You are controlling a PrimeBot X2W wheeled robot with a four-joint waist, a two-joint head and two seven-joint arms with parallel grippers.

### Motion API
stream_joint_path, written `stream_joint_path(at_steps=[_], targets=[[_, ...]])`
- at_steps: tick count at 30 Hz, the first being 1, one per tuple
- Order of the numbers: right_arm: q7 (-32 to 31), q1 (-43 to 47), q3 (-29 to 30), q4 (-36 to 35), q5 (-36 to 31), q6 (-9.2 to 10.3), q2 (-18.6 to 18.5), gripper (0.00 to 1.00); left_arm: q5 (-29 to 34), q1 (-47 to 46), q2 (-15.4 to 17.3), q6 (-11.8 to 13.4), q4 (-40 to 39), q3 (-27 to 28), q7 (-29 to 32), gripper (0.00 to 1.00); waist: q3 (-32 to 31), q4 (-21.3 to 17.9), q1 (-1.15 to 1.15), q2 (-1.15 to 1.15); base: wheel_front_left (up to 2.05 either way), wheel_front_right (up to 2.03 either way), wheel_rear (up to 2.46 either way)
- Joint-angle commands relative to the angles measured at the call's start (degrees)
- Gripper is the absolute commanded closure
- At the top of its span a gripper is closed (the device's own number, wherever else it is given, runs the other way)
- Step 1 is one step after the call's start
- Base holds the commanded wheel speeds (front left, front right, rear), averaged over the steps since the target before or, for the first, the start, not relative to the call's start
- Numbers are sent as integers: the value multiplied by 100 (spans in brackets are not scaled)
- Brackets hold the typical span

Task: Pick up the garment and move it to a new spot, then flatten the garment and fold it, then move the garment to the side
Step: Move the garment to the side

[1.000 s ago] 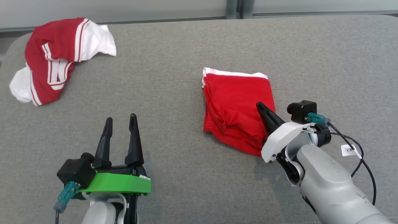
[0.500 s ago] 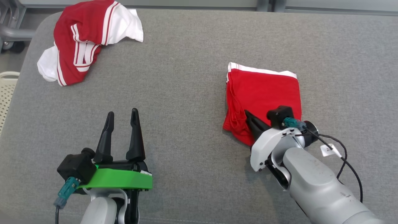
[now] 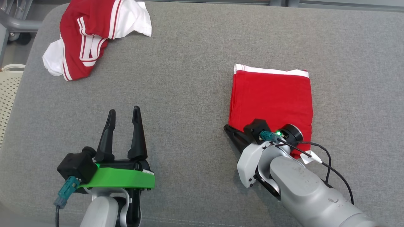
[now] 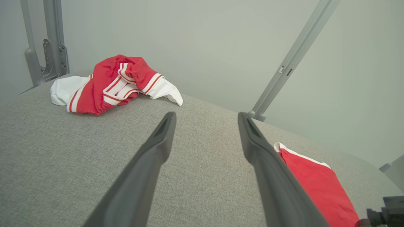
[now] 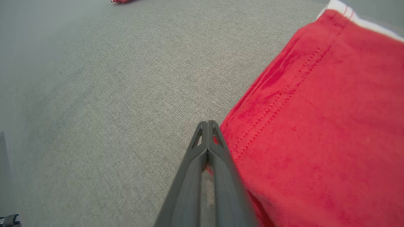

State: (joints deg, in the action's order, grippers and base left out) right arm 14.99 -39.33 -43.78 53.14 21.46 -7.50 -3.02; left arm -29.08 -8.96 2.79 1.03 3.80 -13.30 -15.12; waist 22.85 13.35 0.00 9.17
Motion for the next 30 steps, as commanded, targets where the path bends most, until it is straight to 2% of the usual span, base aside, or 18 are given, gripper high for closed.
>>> stream_joint_path(at_steps=[1,9,14,15,17,18,19,23,30], targets=[[13,-10,-65,34,38,2,-13,100,-34,-89,20,31,2,21,-2,0,0,-10,0,0,0,0,0],[13,-103,-55,-505,100,2,0,100,19,8,20,40,-9,143,-2,0,-98,-210,0,0,0,0,0],[13,-86,243,-1231,-11,2,-106,100,65,103,20,25,-2,200,-2,0,-258,-433,0,0,0,0,0],[13,-57,342,-1361,-40,2,-132,94,84,119,20,22,2,203,-2,0,-296,-477,0,0,0,0,0],[13,23,518,-1557,-81,2,-183,62,110,146,20,15,11,212,-2,0,-374,-564,0,0,0,0,0],[13,59,598,-1636,-104,2,-209,23,122,158,21,13,17,216,-2,0,-413,-609,0,0,0,0,0],[13,94,667,-1690,-115,2,-238,0,129,165,20,14,22,224,-2,0,-453,-657,0,0,0,0,0],[13,183,902,-1823,-194,2,-362,0,184,244,20,7,62,234,-2,0,-594,-845,0,0,0,0,0],[-180,320,1220,-1625,-38,2,-646,0,361,335,25,23,90,269,-2,0,-745,-1051,0,0,0,0,0]])
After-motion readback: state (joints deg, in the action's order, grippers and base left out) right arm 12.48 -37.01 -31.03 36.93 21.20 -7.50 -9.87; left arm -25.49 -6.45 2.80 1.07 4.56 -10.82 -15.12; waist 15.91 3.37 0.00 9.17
